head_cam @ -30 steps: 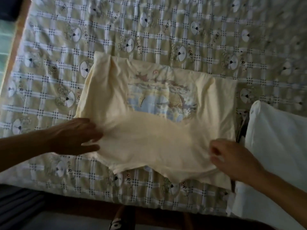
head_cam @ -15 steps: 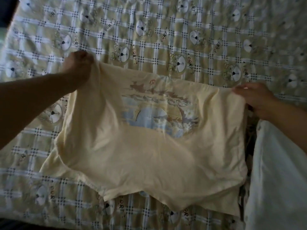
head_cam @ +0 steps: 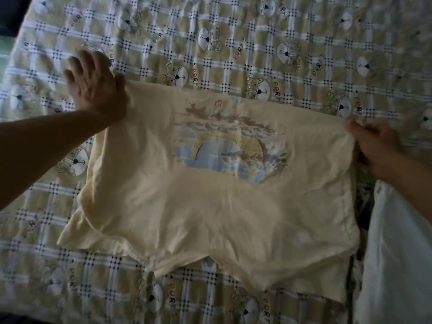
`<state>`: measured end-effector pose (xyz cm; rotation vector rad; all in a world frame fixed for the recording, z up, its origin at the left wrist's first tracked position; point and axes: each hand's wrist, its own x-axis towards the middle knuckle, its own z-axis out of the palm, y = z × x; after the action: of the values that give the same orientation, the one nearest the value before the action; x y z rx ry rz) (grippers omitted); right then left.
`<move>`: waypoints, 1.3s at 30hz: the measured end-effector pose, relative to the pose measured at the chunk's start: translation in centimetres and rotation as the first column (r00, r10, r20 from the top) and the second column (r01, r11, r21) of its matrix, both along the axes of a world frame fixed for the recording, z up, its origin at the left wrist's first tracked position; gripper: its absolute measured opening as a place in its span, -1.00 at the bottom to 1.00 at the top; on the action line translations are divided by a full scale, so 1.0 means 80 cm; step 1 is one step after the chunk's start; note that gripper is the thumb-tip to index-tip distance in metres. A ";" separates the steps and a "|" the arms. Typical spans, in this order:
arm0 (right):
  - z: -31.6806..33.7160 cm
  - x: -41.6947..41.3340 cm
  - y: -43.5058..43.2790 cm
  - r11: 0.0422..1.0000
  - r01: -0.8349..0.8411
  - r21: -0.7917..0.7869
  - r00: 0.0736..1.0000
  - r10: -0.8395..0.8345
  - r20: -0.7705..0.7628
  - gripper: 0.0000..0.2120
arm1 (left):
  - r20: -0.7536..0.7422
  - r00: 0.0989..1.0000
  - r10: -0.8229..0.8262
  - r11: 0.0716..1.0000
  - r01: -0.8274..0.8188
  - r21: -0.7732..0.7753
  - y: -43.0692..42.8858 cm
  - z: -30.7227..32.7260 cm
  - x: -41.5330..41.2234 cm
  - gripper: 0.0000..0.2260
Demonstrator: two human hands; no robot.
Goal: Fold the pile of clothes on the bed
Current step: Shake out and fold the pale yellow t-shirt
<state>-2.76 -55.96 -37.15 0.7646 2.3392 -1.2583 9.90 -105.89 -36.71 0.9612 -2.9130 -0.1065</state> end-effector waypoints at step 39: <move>0.132 0.256 -0.358 0.254 -0.962 0.103 0.269 0.947 0.174 -0.28 | 0.264 0.858 0.441 -0.119 -0.236 0.965 0.054 0.055 0.211 -0.33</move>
<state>17.75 -84.60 -26.58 -0.6298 2.1418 -0.3799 26.81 -101.58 -32.29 1.6075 -1.7624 -2.3912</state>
